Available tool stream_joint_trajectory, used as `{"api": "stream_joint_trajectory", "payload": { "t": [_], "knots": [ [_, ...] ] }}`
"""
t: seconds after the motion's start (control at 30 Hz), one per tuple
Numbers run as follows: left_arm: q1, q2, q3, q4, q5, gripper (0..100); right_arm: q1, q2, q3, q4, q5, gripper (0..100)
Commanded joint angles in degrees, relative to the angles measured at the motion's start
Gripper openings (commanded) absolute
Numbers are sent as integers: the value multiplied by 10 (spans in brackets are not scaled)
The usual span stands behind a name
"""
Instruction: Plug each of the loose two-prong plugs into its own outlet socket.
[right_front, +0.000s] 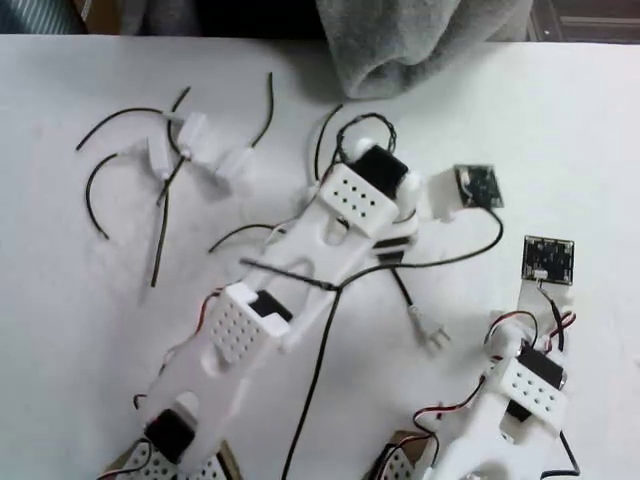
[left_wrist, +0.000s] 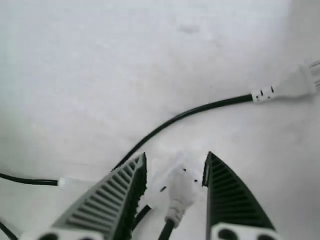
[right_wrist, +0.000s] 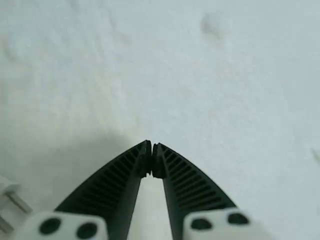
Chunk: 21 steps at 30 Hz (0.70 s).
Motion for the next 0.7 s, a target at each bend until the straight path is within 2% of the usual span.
{"api": "stream_joint_trajectory", "payload": {
  "t": [0.0, 0.2, 0.67],
  "knots": [
    [11, -17, -96, -8, 10, 193, -6, -4, -2, 0, 4, 25],
    [26, -19, -295, -19, 10, 192, -6, -4, -2, 0, 4, 25],
    [34, -240, -282, -163, 10, 192, -7, -4, -2, 0, 5, 46]
  ]
}}
